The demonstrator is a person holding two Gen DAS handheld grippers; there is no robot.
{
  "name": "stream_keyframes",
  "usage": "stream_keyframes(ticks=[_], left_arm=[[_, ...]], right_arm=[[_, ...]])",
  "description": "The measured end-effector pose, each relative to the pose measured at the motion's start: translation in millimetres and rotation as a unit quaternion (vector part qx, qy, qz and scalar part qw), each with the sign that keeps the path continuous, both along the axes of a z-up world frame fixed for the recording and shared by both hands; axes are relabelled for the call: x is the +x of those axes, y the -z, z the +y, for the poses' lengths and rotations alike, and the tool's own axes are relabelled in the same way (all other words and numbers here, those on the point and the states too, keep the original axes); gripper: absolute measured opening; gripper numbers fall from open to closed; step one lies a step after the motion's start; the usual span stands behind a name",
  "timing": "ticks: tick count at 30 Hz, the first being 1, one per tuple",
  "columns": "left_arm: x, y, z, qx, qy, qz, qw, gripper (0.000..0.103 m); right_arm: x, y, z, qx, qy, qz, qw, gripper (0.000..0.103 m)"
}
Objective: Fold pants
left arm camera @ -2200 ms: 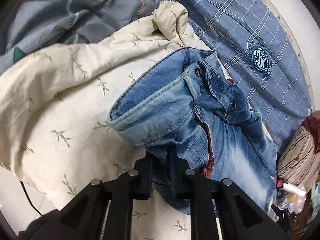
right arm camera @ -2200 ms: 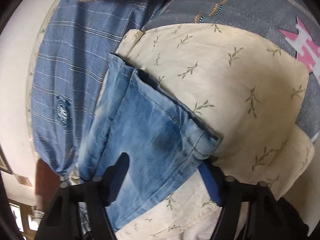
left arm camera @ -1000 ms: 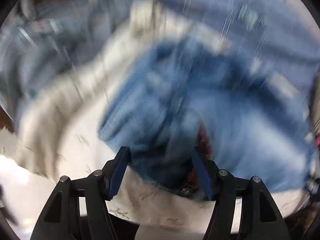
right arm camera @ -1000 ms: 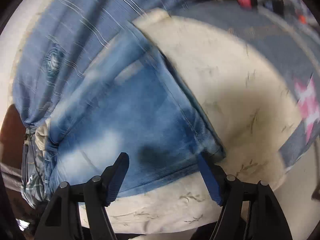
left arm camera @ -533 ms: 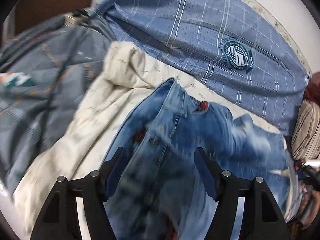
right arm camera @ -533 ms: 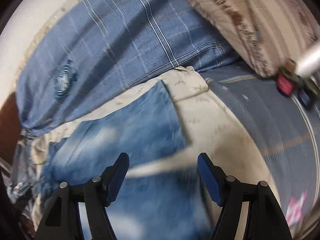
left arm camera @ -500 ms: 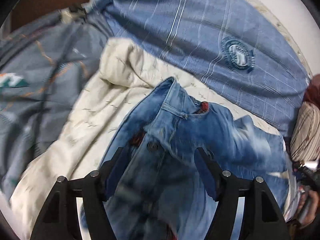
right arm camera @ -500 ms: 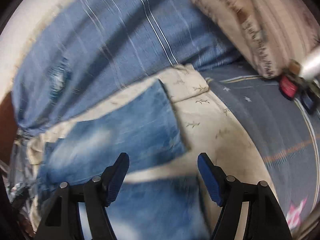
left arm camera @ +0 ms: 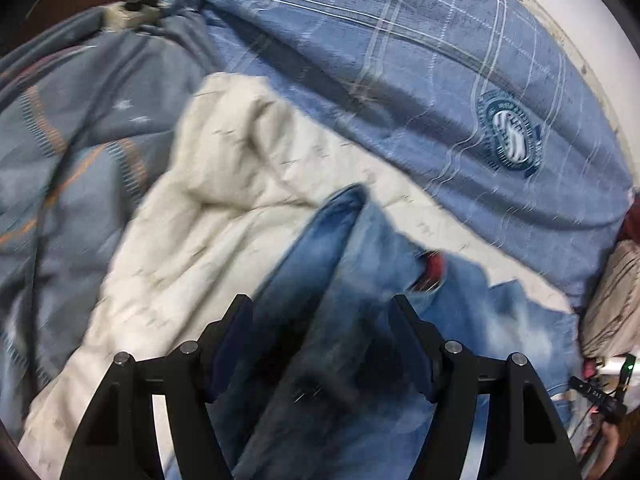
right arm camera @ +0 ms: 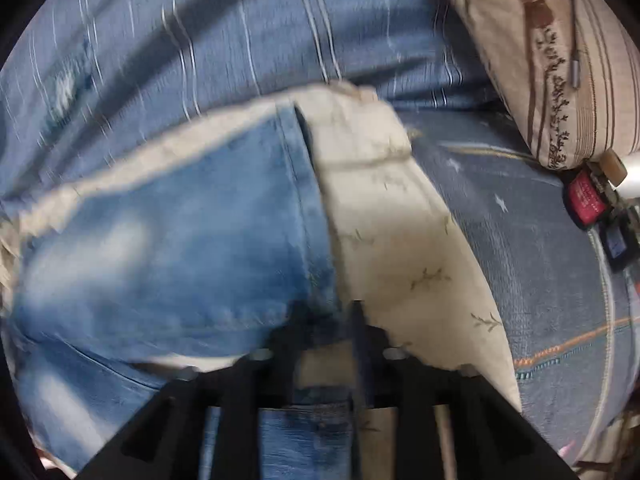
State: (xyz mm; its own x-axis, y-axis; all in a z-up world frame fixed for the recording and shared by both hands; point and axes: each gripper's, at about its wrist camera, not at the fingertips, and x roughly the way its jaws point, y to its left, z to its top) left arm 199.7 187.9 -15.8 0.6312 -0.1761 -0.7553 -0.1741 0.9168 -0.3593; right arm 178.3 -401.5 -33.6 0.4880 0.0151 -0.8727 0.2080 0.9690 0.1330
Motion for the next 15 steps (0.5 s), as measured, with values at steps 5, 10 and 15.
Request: stream_keyframes(ticks=[5,10,15], left_arm=[[59.1,-0.6,-10.5,-0.027,0.033,0.008,0.9991,0.073],[113.9,31.9,-28.7,-0.020,0.055,0.084,0.9947,0.072],[120.3,42.2,-27.5,-0.021,0.070,0.091,0.9932,0.014]], right_arm=[[-0.5,-32.6,-10.9,0.033,0.013,-0.063,0.997,0.087],[3.6,-39.3,-21.3,0.041,0.018,-0.084,0.995,0.087],[9.9,-43.8,-33.8,0.039,0.017,-0.087,0.995,0.087]])
